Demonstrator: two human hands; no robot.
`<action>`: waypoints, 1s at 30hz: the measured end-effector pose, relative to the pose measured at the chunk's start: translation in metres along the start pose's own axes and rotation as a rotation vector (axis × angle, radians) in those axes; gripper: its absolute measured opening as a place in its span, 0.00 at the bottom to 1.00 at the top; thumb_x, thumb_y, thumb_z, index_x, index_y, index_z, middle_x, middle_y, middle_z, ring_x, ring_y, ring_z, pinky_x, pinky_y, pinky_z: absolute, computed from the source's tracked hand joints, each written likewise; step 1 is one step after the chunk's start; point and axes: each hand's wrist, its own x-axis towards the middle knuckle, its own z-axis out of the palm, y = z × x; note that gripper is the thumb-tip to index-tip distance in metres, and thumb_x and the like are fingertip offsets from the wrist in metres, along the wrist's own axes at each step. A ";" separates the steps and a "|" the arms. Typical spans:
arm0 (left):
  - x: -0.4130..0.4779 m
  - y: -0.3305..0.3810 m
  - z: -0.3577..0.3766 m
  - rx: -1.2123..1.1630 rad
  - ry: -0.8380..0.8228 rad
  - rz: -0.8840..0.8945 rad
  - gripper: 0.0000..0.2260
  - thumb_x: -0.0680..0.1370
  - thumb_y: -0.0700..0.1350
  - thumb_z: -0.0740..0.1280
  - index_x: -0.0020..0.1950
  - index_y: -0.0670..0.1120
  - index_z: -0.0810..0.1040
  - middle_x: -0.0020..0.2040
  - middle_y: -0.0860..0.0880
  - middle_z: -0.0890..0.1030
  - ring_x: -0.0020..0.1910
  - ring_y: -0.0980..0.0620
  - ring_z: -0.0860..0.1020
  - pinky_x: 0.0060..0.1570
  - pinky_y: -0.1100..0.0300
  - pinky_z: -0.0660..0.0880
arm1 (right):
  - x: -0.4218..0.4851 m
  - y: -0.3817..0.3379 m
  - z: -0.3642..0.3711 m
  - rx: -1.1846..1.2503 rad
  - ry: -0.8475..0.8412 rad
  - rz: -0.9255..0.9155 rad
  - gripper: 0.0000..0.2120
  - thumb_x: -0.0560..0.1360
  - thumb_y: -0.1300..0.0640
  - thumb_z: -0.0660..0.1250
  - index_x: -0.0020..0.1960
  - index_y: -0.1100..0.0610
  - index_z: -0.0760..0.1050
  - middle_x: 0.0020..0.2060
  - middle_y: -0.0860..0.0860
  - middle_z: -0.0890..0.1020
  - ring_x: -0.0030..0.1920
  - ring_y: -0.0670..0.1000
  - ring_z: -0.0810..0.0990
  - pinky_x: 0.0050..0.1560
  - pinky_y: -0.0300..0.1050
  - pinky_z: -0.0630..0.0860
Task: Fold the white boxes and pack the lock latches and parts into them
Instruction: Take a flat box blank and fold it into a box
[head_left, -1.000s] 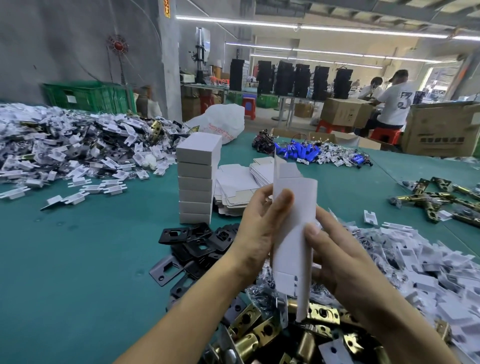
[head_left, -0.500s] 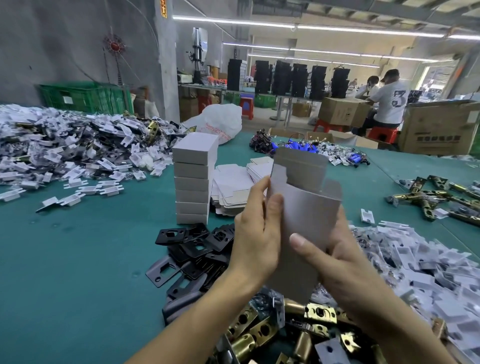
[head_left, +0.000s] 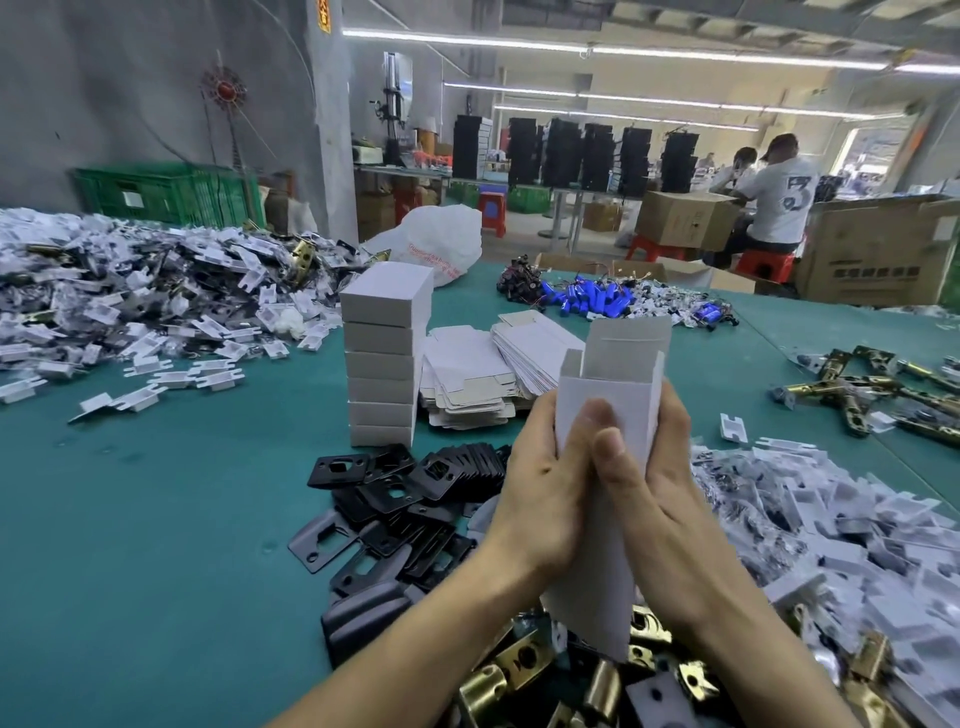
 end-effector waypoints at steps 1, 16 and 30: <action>0.000 0.000 0.001 0.006 0.015 0.010 0.26 0.76 0.59 0.65 0.67 0.42 0.74 0.61 0.43 0.82 0.62 0.43 0.80 0.62 0.51 0.77 | 0.001 0.001 -0.003 0.000 0.020 -0.013 0.38 0.66 0.23 0.51 0.73 0.30 0.48 0.61 0.29 0.73 0.55 0.24 0.71 0.47 0.19 0.68; -0.003 0.003 -0.004 0.157 0.015 0.190 0.18 0.79 0.58 0.65 0.64 0.49 0.72 0.59 0.49 0.83 0.60 0.47 0.81 0.63 0.41 0.75 | 0.004 0.013 -0.017 -0.210 0.083 -0.192 0.27 0.76 0.30 0.51 0.72 0.25 0.44 0.70 0.22 0.57 0.70 0.31 0.62 0.63 0.30 0.60; 0.000 0.002 -0.016 0.312 -0.027 0.403 0.07 0.83 0.54 0.61 0.57 0.52 0.71 0.39 0.48 0.74 0.34 0.42 0.73 0.29 0.43 0.74 | 0.009 0.013 -0.032 0.327 -0.087 -0.173 0.06 0.74 0.53 0.65 0.49 0.51 0.78 0.40 0.50 0.84 0.39 0.44 0.82 0.39 0.36 0.78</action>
